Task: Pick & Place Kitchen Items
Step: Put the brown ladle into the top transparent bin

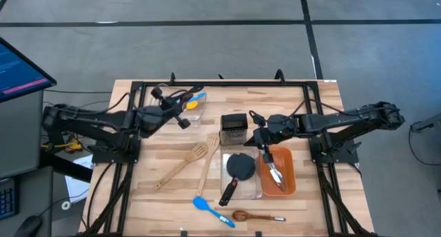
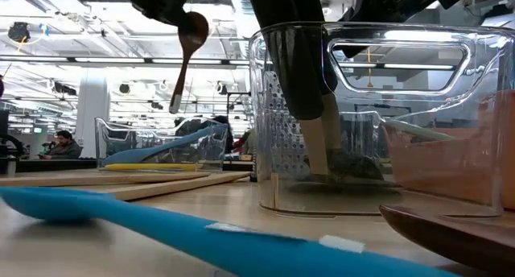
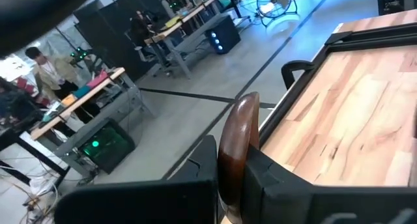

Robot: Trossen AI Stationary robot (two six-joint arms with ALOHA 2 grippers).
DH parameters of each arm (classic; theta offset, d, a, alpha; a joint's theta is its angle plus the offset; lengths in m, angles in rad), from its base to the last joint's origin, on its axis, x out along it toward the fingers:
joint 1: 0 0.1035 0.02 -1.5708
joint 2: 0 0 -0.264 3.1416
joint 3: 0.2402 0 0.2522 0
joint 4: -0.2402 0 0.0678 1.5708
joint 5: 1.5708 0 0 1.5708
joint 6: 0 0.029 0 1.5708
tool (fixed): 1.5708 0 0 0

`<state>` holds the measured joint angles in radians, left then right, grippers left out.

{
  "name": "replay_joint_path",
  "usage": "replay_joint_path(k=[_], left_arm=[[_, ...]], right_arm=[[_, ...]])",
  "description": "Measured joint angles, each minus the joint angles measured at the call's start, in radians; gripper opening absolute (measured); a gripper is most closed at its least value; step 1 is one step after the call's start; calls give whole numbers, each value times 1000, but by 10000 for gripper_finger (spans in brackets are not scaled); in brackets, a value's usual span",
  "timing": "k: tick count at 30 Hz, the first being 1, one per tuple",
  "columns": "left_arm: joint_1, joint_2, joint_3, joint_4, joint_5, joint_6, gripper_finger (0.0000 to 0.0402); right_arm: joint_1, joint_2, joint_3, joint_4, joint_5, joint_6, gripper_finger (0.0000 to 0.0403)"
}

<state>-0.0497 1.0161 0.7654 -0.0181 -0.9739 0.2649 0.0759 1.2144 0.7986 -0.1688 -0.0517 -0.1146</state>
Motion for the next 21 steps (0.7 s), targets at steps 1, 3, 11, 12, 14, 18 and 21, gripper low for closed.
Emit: replay_joint_path(k=[1,3,11,12,14,18,21], left_arm=[[16,0,0,0,16,0,4],[45,0,0,0,47,0,3],[147,0,0,-11,245,0,3],[156,0,0,-11,252,0,3],[174,0,0,-28,261,0,3],[210,0,0,-87,274,0,3],[243,0,0,-142,336,-11,4]], right_arm=[[-3,0,0,0,0,0,0],[-10,0,0,0,0,0,0],[-20,1,-13,-3,0,1,0],[-20,1,-14,-4,0,1,0],[-20,1,-14,-4,0,1,0],[-20,1,-14,-3,0,1,0],[-20,1,-14,-3,0,0,0]])
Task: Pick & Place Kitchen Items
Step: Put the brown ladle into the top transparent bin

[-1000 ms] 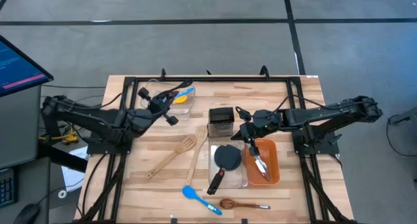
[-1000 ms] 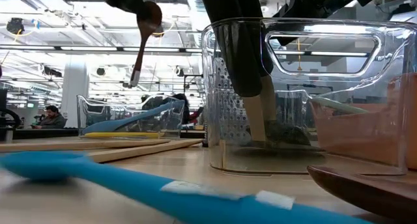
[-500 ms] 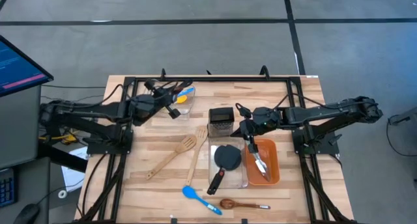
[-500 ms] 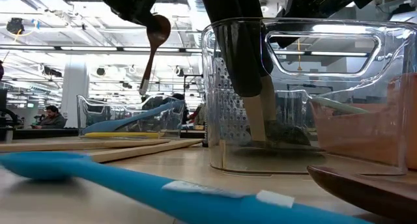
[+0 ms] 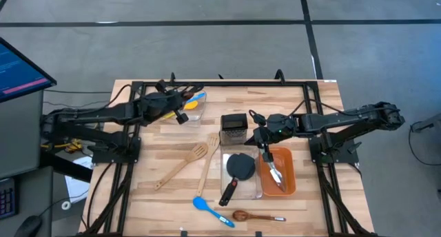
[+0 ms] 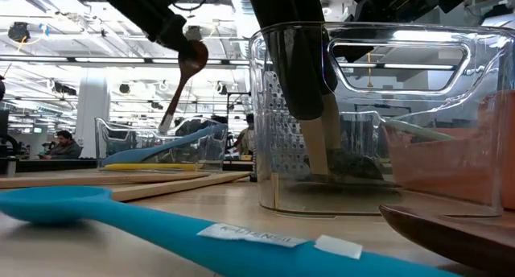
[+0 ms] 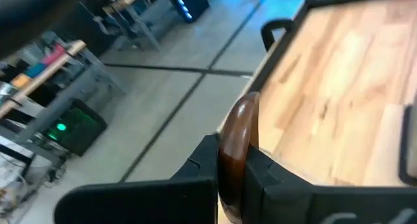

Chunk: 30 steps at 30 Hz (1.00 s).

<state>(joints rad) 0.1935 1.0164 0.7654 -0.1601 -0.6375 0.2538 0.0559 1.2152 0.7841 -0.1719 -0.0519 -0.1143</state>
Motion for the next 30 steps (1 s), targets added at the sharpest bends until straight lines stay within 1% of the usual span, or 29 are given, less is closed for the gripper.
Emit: replay_joint_path(k=[4,9,15,21,30], left_arm=[[44,0,0,-74,64,-42,3],[111,42,0,-141,112,-78,4],[217,138,0,-138,285,-85,4],[287,233,3,-119,354,-109,5],[321,327,3,-89,467,-112,6]], right_arm=[[0,0,0,0,0,0,0],[0,0,0,4,0,0,0],[0,0,0,4,0,0,0],[0,0,0,4,0,0,0],[0,0,0,4,0,-1,0]])
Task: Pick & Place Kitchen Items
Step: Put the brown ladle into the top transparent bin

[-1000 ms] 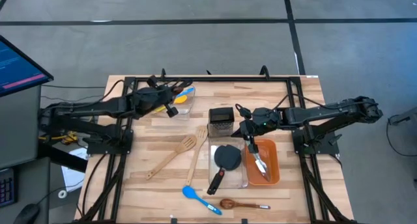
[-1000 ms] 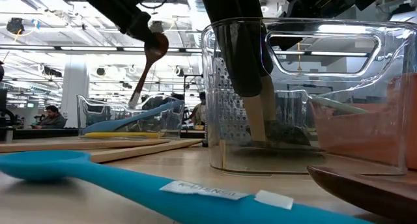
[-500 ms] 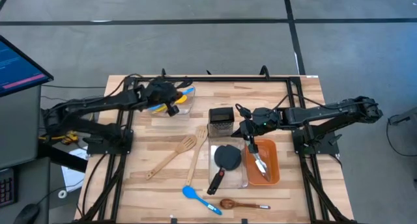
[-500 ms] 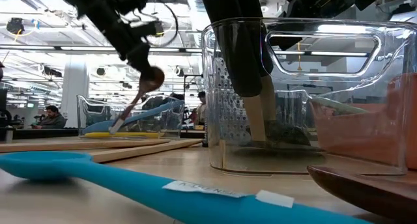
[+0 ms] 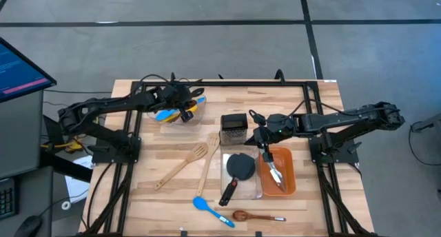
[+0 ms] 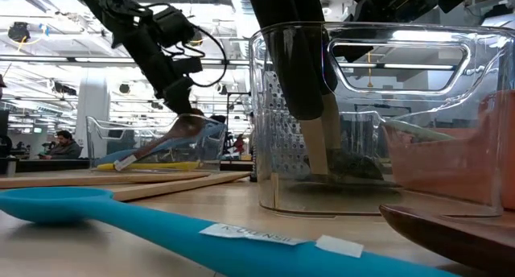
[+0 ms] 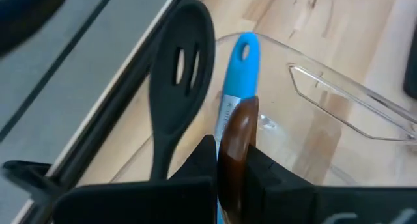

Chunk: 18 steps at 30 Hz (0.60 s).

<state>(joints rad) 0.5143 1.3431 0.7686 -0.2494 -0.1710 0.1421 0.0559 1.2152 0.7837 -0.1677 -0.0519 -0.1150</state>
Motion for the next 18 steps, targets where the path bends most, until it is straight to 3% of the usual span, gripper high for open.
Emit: replay_joint_path(k=[10,18], left_arm=[[1,33,-5,68,4,-23,21],[-4,33,-5,75,4,-31,81]], right_arm=[[0,0,0,-17,0,0,0],[0,0,0,-42,0,1,0]])
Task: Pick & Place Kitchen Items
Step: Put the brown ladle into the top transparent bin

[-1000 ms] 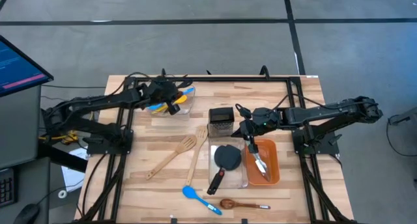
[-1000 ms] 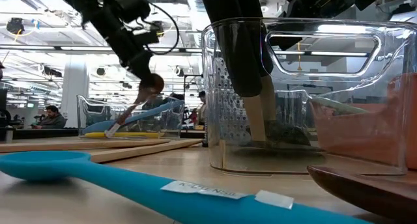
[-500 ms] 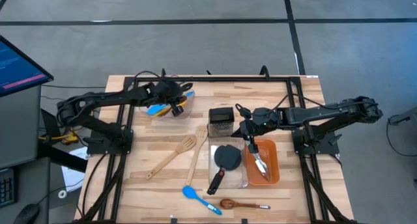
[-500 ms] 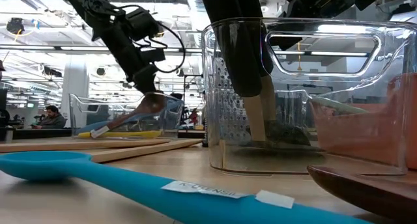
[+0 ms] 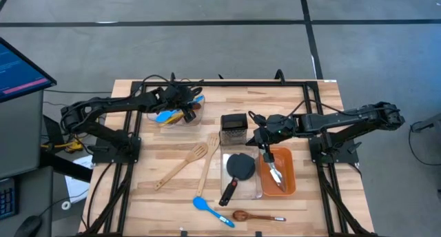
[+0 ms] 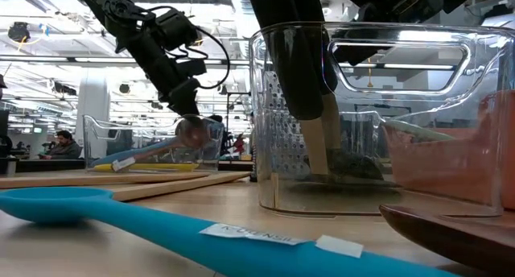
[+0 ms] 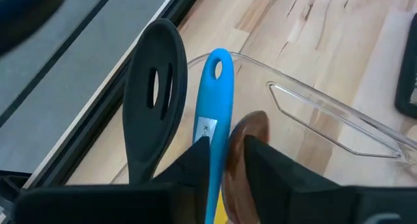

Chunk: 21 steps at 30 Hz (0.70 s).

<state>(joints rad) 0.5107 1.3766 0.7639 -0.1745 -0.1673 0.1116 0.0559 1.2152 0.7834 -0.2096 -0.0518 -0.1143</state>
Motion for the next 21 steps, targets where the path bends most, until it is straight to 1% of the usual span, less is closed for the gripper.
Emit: replay_joint_path(k=[4,8,13,18,21], left_arm=[[0,0,0,5,-1,-13,109],[0,-7,0,7,-1,-5,119],[0,-52,1,19,-3,12,116],[-12,-157,2,19,-4,10,104],[-26,-231,2,20,-4,-32,94]], right_arm=[[0,0,0,0,0,0,0],[0,0,0,0,0,0,0],[0,0,0,2,0,0,0],[0,0,0,6,0,0,0],[0,0,0,10,0,0,0]])
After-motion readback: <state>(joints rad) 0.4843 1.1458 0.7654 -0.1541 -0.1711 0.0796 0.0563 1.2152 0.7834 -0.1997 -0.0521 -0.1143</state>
